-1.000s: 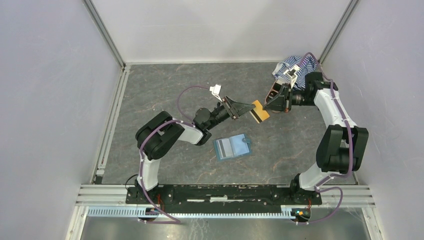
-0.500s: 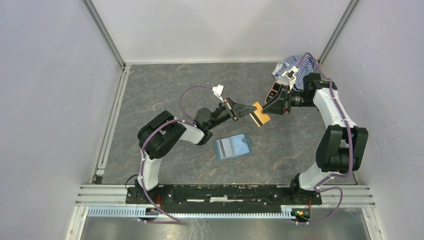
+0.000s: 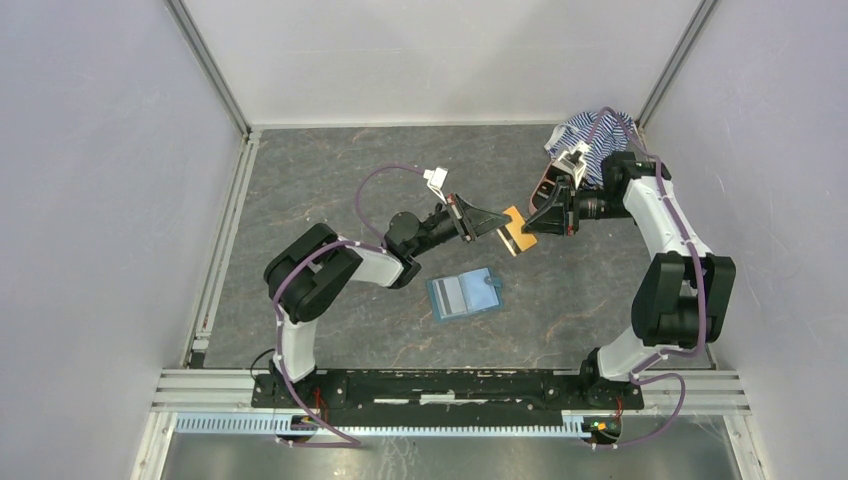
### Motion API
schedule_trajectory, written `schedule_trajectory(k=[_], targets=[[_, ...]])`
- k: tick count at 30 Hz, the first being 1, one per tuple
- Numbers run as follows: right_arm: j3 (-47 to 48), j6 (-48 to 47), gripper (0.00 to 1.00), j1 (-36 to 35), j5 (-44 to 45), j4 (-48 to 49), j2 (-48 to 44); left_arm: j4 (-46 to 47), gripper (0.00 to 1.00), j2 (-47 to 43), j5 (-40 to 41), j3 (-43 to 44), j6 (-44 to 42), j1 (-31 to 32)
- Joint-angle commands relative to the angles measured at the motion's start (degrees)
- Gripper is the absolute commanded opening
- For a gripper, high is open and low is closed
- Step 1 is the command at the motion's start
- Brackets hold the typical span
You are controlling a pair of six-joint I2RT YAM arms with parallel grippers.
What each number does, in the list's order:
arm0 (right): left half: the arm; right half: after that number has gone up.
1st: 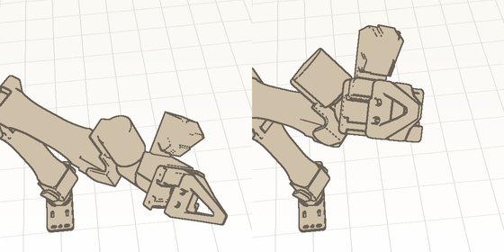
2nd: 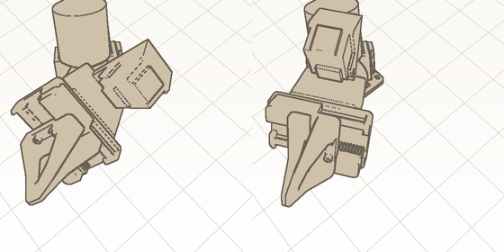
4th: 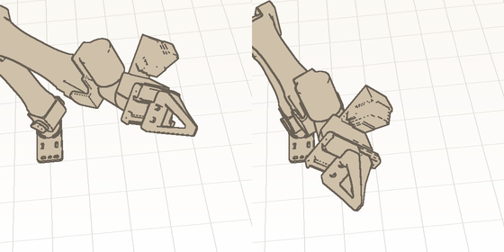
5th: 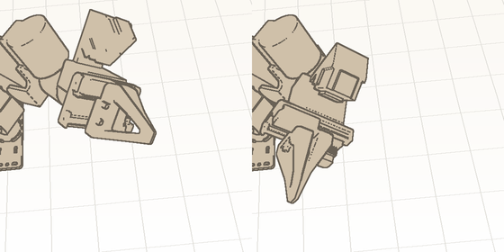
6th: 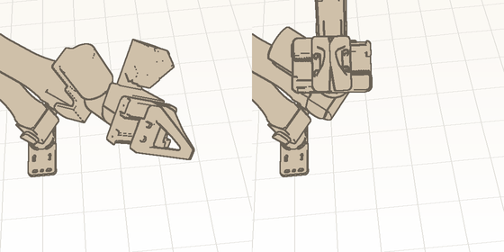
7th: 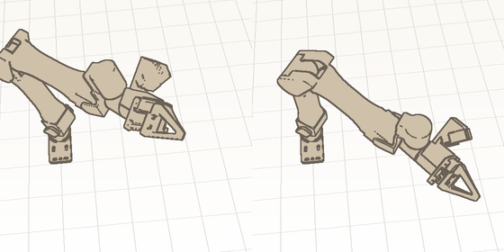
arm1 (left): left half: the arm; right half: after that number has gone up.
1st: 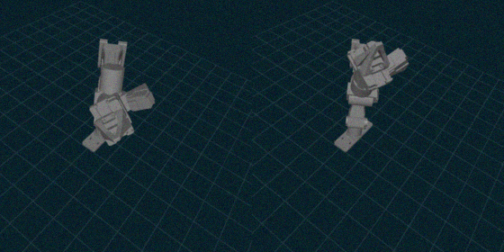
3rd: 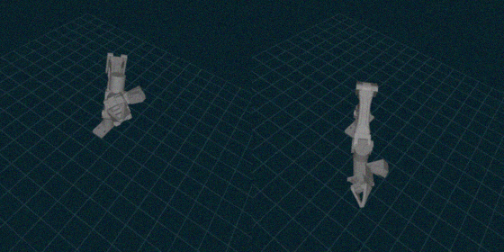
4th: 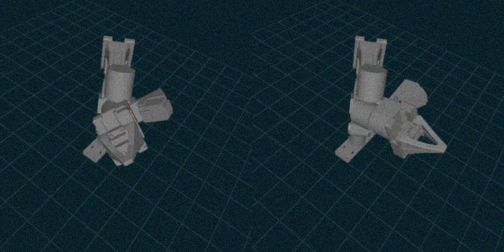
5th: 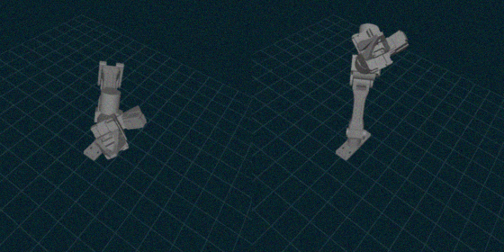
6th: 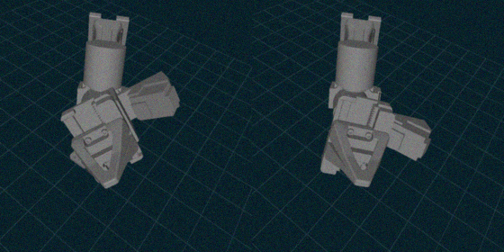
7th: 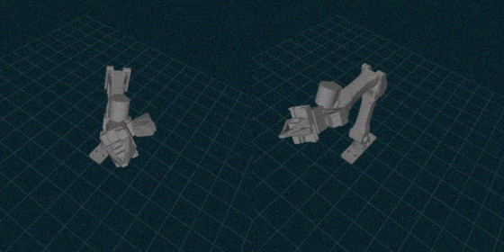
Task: Put the credit cards into the card holder
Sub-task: Insert the credit card into the card holder.
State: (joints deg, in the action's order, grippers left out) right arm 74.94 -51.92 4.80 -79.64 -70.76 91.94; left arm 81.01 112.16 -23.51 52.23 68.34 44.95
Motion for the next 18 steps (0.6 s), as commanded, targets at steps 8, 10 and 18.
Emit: schedule_trajectory(k=[8,10,18], targets=[[-3.72,-1.57,0.00,-1.46,-2.36,0.96,-5.87,-1.31,0.48,-3.68,-2.30,-0.75,-1.99,-1.17],[-6.72,3.70,0.00,-1.46,-2.96,6.98,-8.16,-3.28,0.62,-5.17,-2.06,-1.17,-2.54,-1.25],[-28.63,40.85,0.00,-1.46,0.05,46.39,-23.55,-17.15,0.98,-21.35,5.79,-10.35,-14.69,-2.32]])
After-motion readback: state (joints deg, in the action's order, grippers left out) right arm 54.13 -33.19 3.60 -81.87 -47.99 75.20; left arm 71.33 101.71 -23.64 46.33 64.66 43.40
